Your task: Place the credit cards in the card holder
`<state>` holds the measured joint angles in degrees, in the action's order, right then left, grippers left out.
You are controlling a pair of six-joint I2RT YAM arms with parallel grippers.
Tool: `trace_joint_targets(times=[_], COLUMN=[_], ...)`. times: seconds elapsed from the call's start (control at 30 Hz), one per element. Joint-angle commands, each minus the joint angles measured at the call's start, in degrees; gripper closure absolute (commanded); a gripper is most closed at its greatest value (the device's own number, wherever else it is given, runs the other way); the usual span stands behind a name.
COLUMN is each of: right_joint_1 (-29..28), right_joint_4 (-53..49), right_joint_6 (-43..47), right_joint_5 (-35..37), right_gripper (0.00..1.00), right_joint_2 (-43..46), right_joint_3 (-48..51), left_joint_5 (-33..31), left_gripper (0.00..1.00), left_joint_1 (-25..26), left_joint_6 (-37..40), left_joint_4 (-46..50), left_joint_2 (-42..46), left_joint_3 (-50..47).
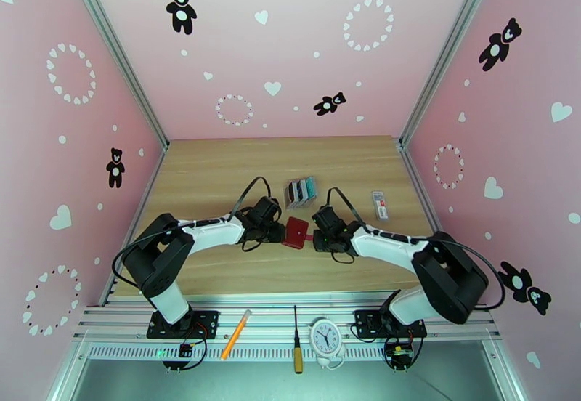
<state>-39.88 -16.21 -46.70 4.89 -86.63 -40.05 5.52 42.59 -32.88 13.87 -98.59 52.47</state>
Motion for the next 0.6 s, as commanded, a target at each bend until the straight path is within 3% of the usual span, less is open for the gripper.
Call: trace_joint_targets(times=[0.0, 0.3, 0.57], right_joint_1=[0.3, 2.6, 2.6], right_joint_4=[-1.6, -2.6, -4.5], right_joint_6=[1.3, 5.7, 8.3], right_joint_5=[0.9, -0.4, -3.2], right_gripper=[0.8, 0.8, 0.79], right_joint_2=[-3.2, -8.3, -5.3], right_joint_3=[-3.2, -8.6, -10.9], left_joint_5=[-1.0, -1.7, -1.8], left_gripper=[0.59, 0.6, 0.6], left_joint_1=[0.7, 1.0, 1.0], left_joint_6=[1.6, 1.2, 0.2], left_joint_4=[1.7, 1.8, 1.5], left_joint_2=[0.8, -0.5, -1.8], left_joint_3=[2.2, 2.6, 2.0])
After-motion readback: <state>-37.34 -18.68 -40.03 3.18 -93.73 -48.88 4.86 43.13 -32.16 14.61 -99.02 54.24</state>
